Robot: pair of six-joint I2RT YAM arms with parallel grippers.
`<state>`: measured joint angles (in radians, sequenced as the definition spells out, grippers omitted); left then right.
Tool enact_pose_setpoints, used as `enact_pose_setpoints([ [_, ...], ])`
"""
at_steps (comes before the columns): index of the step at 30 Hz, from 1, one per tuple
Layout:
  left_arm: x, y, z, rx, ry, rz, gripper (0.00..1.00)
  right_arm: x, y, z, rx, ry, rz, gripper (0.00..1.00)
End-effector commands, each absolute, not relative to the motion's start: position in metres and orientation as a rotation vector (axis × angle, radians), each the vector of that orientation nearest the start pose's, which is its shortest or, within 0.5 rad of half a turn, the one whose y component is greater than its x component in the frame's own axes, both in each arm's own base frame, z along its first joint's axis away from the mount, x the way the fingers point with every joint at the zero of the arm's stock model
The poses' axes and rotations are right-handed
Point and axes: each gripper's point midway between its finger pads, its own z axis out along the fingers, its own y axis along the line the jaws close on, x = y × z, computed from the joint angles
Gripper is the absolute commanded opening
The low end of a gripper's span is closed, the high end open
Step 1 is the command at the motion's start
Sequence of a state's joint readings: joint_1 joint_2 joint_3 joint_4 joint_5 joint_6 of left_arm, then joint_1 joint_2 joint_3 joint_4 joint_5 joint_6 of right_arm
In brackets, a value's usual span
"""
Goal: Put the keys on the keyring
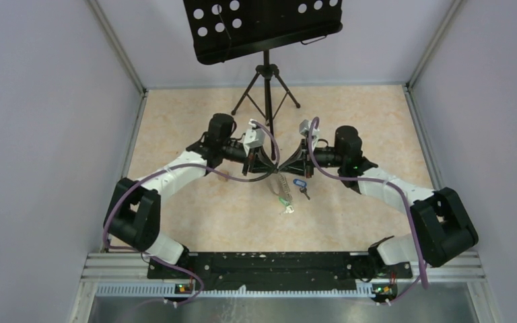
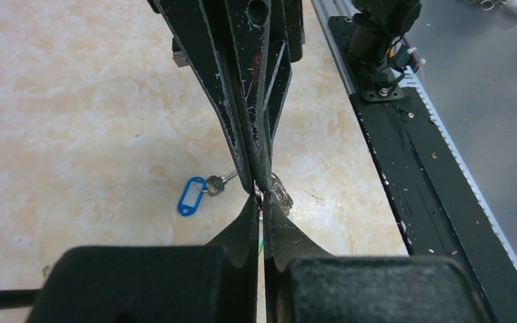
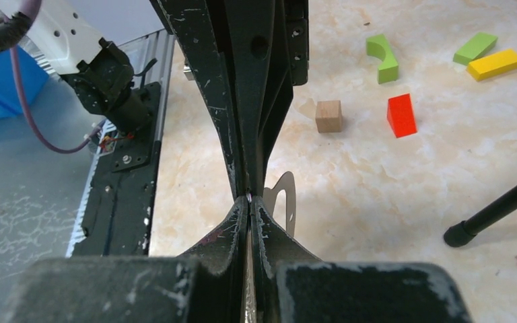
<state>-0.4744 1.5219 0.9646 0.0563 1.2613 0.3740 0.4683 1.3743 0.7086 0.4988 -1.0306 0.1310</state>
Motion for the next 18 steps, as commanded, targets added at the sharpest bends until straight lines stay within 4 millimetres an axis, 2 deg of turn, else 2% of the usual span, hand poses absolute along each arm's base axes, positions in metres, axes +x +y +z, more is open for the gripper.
enact_pose_setpoints([
  [1, 0.247, -0.308, 0.222, 1.486, 1.27, -1.239, 0.0, 0.261, 0.295, 0.214, -1.098, 1.447, 1.187, 0.02],
  [4, 0.254, -0.305, 0.227, 1.519, 1.327, -1.178, 0.0, 0.264, 0.294, 0.213, -1.117, 1.44, 1.143, 0.11],
  [9, 0.256, -0.302, 0.219, 1.559, 1.441, -1.119, 0.0, 0.264, 0.293, 0.218, -1.138, 1.411, 1.12, 0.23],
  [13, 0.252, -0.304, 0.218, 1.591, 1.453, -1.106, 0.0, 0.26, 0.292, 0.222, -1.158, 1.379, 1.119, 0.27],
  [18, 0.246, -0.306, 0.216, 1.602, 1.442, -1.125, 0.0, 0.254, 0.291, 0.225, -1.174, 1.35, 1.125, 0.28],
])
